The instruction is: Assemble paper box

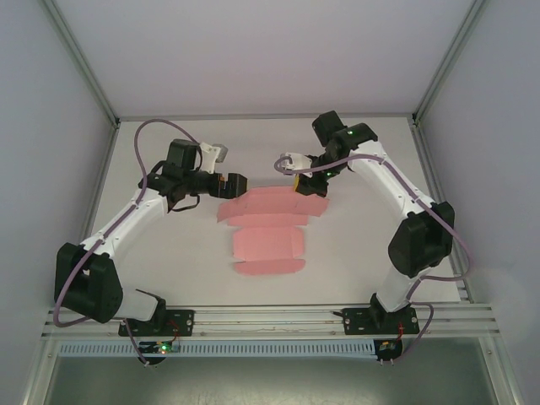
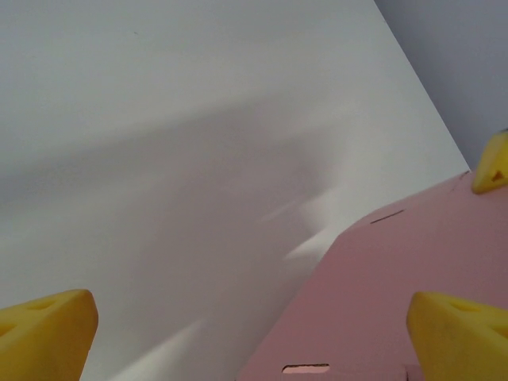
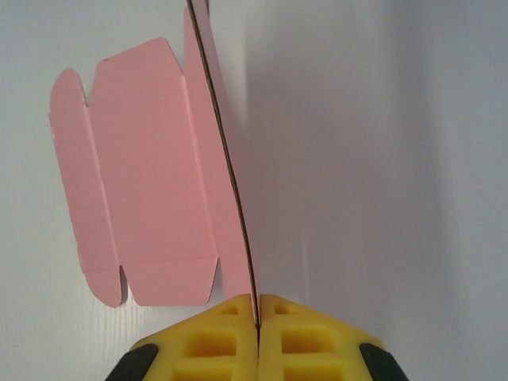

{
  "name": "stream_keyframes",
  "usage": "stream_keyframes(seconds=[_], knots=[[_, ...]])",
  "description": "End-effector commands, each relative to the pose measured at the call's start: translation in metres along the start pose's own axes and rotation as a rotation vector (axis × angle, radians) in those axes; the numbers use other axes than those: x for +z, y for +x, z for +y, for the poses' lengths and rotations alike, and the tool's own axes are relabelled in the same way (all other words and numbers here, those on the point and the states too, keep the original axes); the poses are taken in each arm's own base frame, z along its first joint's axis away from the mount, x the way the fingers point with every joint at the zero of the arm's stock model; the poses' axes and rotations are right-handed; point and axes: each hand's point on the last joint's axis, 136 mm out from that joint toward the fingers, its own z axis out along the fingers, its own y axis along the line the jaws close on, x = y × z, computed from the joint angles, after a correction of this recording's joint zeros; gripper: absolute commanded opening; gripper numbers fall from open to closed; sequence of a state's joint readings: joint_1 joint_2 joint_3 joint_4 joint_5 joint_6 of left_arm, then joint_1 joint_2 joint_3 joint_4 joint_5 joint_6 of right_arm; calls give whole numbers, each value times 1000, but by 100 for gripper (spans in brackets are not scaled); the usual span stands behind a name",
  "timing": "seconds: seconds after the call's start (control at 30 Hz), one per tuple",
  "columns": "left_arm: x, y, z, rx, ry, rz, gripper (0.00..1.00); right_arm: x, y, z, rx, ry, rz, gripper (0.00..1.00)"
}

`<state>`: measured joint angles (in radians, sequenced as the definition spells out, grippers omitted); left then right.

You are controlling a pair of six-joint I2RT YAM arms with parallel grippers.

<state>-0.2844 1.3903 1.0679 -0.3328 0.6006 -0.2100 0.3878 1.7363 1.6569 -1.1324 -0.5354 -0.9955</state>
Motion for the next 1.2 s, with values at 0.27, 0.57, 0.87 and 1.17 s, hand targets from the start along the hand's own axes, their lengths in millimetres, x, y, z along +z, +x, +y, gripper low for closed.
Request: stream_keyframes(seconds=[0.27,0.57,0.87,1.17], knots=[[-4,4,-19,139,67,8,100,-1,-10,-12,36,-6,-58,0],[21,-9,-22,177,70,0,100,15,-23,-3,-10,-42,-51,0],[39,1,13,91,-124,9,100,31,-22,-28,-46,239,-11,0],[17,42,44,-46,-281,22,100,34,-1,-52,-258,730,79,0]])
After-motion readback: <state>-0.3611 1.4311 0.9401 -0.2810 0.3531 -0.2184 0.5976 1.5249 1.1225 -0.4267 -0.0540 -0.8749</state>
